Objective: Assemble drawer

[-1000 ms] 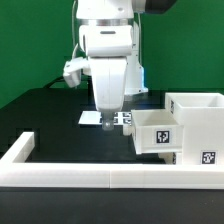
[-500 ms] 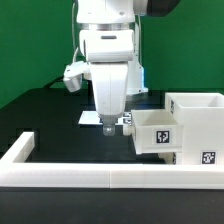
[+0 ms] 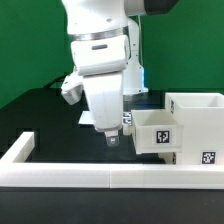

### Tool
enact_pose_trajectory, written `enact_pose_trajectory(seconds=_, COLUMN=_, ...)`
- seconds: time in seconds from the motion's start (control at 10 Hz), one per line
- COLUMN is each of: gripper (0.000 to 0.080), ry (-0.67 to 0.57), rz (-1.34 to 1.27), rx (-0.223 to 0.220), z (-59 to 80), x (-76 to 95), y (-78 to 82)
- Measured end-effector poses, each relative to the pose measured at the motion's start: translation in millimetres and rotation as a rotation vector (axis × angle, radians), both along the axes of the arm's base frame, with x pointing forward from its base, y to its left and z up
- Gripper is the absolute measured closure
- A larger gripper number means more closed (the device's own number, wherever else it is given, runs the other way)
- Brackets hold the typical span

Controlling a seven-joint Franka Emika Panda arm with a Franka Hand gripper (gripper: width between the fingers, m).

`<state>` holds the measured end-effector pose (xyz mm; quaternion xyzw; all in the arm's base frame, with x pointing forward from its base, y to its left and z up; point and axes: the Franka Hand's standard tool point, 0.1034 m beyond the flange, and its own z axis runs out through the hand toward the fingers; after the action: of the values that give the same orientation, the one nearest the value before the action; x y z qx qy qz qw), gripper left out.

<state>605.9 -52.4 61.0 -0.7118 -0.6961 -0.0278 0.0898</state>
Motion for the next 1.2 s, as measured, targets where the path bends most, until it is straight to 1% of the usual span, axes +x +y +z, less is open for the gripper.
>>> enact_pose_trajectory(seconds=0.1, gripper=0.015, ry=0.003, rz=0.0, rx=0.014, z=-0.8, x=0.6, y=6.3)
enact_pose_trajectory(seconds=0.3, gripper=0.015, ry=0.009, rz=-0.018, rx=0.017, z=0.6, x=2.0, y=24.4)
enact_pose_trajectory(seconds=0.5, gripper=0.015, ry=0.011, rz=-0.018, rx=0.016, z=-0.1, x=1.2, y=31.8)
enact_pose_trajectory(seconds=0.7, gripper=0.015, ry=-0.037, rz=0.017, rx=0.024, z=1.7, x=7.0, y=51.6)
enact_pose_trajectory(seconds=0.9, gripper=0.015, ry=-0.03, rz=0.008, rx=0.023, z=-0.1, x=5.2, y=46.5)
enact_pose_trajectory(seconds=1.0, gripper=0.015, ry=-0.029, rz=0.008, rx=0.023, z=-0.5, x=5.0, y=46.9)
enact_pose_trajectory(seconds=1.1, gripper=0.015, ry=-0.027, rz=-0.001, rx=0.023, z=-0.9, x=4.7, y=49.5)
enact_pose_trajectory(seconds=1.2, gripper=0.015, ry=-0.022, rz=-0.005, rx=0.027, z=-1.2, x=4.0, y=57.5)
